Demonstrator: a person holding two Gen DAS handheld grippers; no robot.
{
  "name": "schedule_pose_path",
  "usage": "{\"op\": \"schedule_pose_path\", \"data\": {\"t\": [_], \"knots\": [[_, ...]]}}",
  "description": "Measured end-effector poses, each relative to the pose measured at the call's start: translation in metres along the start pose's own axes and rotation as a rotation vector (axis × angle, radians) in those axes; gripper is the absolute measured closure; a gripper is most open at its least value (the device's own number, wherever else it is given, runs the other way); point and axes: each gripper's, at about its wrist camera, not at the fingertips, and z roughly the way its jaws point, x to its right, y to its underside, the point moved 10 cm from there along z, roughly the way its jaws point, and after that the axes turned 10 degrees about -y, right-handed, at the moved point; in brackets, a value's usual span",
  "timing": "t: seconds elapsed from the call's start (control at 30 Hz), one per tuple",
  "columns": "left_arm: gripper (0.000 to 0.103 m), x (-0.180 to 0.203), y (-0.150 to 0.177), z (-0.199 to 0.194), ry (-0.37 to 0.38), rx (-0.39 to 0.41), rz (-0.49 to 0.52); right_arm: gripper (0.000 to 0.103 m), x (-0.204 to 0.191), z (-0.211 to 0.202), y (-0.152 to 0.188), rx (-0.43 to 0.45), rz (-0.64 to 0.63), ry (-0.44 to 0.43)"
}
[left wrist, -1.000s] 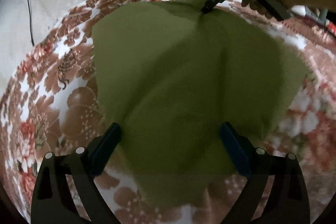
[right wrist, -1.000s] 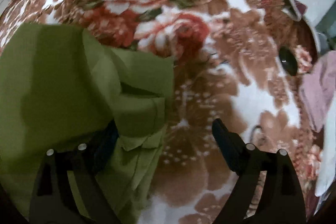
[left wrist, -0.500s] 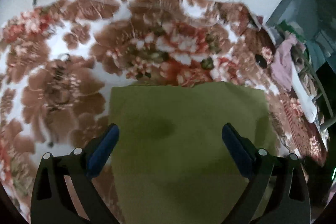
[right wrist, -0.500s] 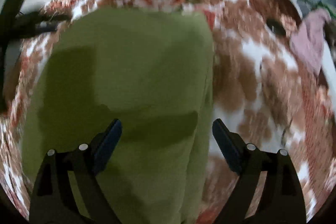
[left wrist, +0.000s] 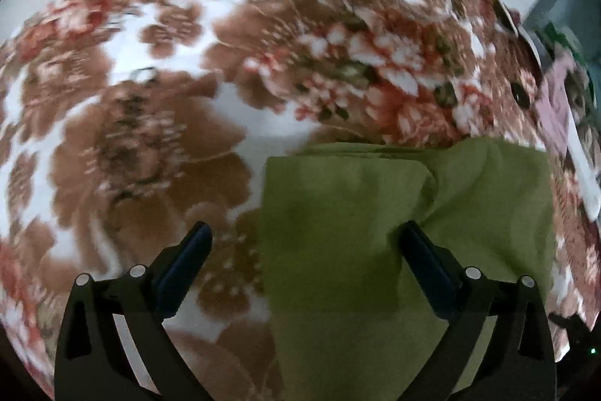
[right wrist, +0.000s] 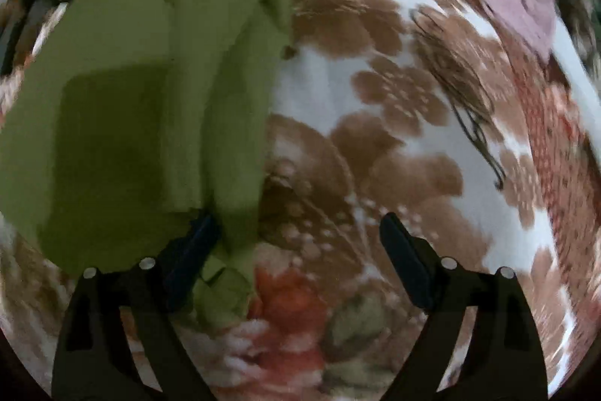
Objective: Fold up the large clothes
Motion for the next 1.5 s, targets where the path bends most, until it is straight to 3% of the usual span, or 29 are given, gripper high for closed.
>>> {"op": "schedule_pose_path", "data": {"t": [0.17, 0.33, 0.47, 0.57, 0.7, 0.87, 1.13, 1.3, 1.33, 1.37, 1.5], "knots": [[0.006, 0.0, 0.041, -0.056, 0.129, 0.001, -0.047, 0.016, 0.004, -0.023, -0.038, 0.066, 0.029, -0.019], [0.006, 0.01, 0.093, -0.073, 0.193, -0.051, -0.099, 0.016, -0.013, -0.028, -0.075, 0.098, -0.028, -0.025], [0.006, 0.02, 0.126, -0.065, 0.255, -0.112, -0.127, 0.015, -0.033, -0.022, -0.089, 0.099, -0.104, -0.024], [0.006, 0.034, 0.133, -0.066, 0.346, -0.132, -0.147, 0.015, -0.045, -0.009, -0.092, 0.07, -0.137, -0.046], [0.006, 0.037, 0.14, -0.053, 0.339, -0.153, -0.112, 0.015, -0.048, 0.018, -0.092, 0.012, -0.071, -0.111], [0.004, 0.037, 0.153, -0.025, 0.389, -0.256, -0.106, 0.014, -0.048, 0.052, -0.097, -0.059, 0.029, -0.213], [0.004, 0.038, 0.159, -0.01, 0.451, -0.258, -0.097, 0.004, -0.047, 0.087, -0.113, -0.089, 0.173, -0.408], [0.005, 0.041, 0.158, -0.011, 0.456, -0.263, -0.086, 0.004, -0.055, 0.084, -0.116, -0.084, 0.129, -0.384], [0.006, 0.041, 0.158, -0.013, 0.45, -0.261, -0.075, 0.007, -0.057, 0.083, -0.116, -0.089, 0.128, -0.391], [0.02, 0.047, 0.157, -0.019, 0.471, -0.259, -0.054, 0.008, -0.062, 0.082, -0.116, -0.094, 0.121, -0.403], [0.02, 0.058, 0.153, -0.027, 0.464, -0.216, -0.028, 0.009, -0.076, 0.079, -0.122, -0.117, 0.084, -0.391]]}}
